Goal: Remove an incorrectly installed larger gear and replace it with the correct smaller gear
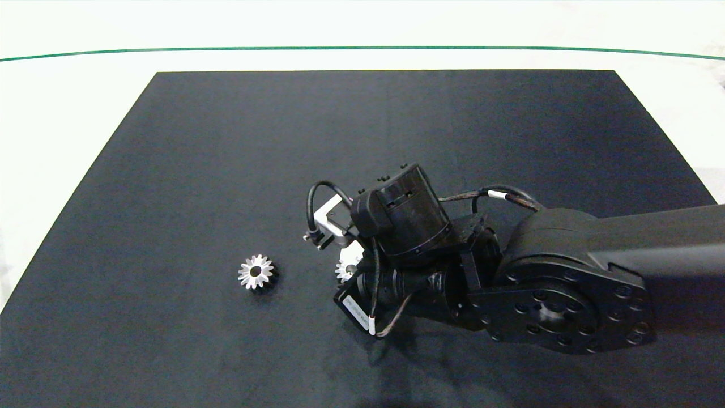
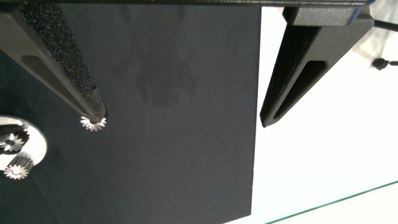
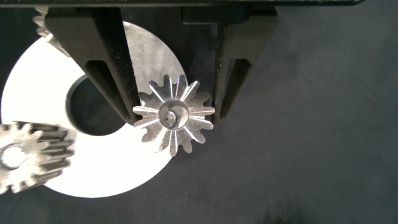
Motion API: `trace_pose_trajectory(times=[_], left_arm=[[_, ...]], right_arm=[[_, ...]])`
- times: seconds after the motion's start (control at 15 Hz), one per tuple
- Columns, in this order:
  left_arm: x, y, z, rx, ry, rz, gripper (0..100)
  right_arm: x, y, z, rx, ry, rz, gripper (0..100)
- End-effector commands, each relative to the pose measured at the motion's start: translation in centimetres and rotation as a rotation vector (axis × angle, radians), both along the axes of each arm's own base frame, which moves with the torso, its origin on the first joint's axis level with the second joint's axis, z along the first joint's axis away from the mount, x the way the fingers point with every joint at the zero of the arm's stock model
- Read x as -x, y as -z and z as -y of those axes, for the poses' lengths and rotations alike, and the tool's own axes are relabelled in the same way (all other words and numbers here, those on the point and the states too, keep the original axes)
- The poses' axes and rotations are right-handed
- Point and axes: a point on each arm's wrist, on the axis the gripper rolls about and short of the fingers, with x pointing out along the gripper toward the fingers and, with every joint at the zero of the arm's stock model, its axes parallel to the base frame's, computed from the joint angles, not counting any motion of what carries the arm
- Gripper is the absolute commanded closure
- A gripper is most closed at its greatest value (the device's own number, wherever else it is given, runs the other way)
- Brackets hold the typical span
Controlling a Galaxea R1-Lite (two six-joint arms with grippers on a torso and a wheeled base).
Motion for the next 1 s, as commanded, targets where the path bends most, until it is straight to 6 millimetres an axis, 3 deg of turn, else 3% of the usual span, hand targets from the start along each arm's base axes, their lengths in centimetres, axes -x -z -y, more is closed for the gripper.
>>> trace_pose_trajectory(times=[0.07,1.0], left_arm=[[0.09,0.26,-0.02,-0.002,-0.001,-0.002,0],[0.46,1.01,-0.09,-0.001,-0.001,-0.005,0]], right_arm=[[-0.25,0.56,-0.21,0.016,0.008,-0.002,78],[-0.94,1.12,0.03,0.05,0.057,0.015,78]])
